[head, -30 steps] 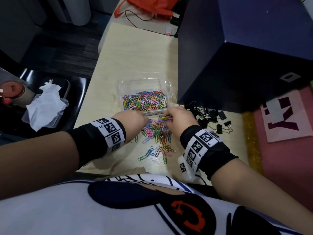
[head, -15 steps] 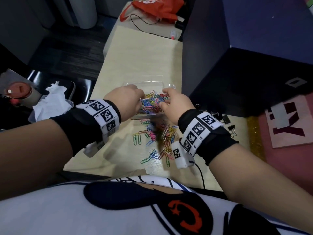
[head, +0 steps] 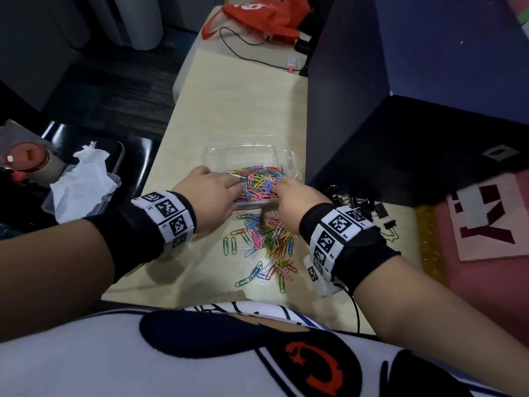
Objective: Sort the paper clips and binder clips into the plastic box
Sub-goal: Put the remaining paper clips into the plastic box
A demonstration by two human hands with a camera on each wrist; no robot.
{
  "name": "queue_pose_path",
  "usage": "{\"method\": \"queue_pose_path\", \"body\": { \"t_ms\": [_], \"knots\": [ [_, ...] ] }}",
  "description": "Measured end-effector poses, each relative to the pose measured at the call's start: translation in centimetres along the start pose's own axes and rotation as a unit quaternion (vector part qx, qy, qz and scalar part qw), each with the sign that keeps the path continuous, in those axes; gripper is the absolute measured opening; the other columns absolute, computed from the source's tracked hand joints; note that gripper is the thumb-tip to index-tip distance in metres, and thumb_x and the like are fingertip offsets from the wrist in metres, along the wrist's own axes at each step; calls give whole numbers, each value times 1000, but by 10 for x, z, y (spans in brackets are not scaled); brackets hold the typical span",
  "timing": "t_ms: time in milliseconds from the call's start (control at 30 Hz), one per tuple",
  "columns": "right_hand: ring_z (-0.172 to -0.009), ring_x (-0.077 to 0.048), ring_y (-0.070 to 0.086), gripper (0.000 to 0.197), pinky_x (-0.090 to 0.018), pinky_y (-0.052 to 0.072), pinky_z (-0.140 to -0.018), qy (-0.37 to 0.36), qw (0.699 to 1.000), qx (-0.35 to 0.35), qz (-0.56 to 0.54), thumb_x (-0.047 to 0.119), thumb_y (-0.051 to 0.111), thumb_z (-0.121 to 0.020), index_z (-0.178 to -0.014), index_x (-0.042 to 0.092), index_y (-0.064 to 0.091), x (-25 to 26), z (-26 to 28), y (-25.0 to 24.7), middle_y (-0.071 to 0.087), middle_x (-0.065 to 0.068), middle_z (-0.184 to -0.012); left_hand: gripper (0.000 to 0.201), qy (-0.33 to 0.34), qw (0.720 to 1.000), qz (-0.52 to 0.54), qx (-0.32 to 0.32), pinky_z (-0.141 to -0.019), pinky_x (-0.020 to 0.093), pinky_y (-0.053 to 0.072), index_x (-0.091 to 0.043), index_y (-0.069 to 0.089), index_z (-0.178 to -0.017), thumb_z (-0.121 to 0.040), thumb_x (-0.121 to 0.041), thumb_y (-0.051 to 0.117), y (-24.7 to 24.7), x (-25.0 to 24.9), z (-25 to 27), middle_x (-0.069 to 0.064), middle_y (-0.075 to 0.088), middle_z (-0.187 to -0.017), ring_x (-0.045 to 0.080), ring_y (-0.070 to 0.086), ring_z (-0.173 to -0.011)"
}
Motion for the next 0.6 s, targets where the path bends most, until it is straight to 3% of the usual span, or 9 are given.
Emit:
{"method": "queue_pose_path", "body": {
  "t_ms": [100,200,300,367,433,533,600],
  "knots": [
    [-110,-29,56,42,-42,48,-92,20,998,-53,-23,6,45,-89,-129,16,50,0,-5,-6,42,-4,-134,48,0,1000,15,-22,-103,41,32,-22,44,-138,-95,-45,39,-4,0,-1,-4,44,-144,19,46,-128],
    [-110,-28,56,50,-41,48,-92,-22,991,-105,-76,2,44,-89,-135,22,44,4,-11,-6,37,1,-140,59,1,999,33,-31,-110,46,25,-19,31,-147,-95,-46,38,-5,-4,-5,1,30,-154,21,36,-137],
    [-132,-26,42,67,-42,40,-105,-47,998,-19,-29,0,47,-86,-147,21,29,7,-17,2,22,4,-155,69,-1,998,0,62,-118,49,9,-16,8,-152,-97,-54,24,7,-6,-7,2,4,-161,17,9,-148],
    [-136,-24,38,65,-41,37,-108,-33,999,-1,-18,2,47,-87,-147,20,30,2,-16,2,21,4,-156,74,3,994,-32,105,-119,51,0,-16,-5,-152,-96,-58,16,16,-3,-5,1,-8,-161,15,-4,-148],
    [-126,-23,48,53,-38,42,-103,-30,996,-59,-59,5,45,-91,-141,22,39,-2,-10,-2,32,4,-150,75,7,993,-48,112,-118,53,-5,-17,-12,-151,-94,-61,10,21,1,-3,0,-14,-160,15,-9,-148],
    [-95,-23,58,27,-39,50,-86,-17,980,-164,-112,11,42,-93,-116,21,54,-10,6,-6,48,0,-125,71,6,993,-47,108,-117,55,-7,-18,-12,-151,-95,-58,8,23,3,-6,0,-14,-160,14,-9,-148],
    [-92,-21,56,18,-38,49,-85,7,983,-149,-111,14,43,-92,-103,18,57,-17,11,0,52,-2,-114,69,-5,994,-43,102,-117,55,-5,-19,-11,-151,-97,-55,10,21,4,-8,-1,-13,-160,14,-8,-148]
  ]
}}
Point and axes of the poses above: each hand's wrist, its own z-axis away from the middle knuckle, its own y-axis out of the palm, x = y × z, the point moved 3 cm from there along -z, towards the middle knuckle
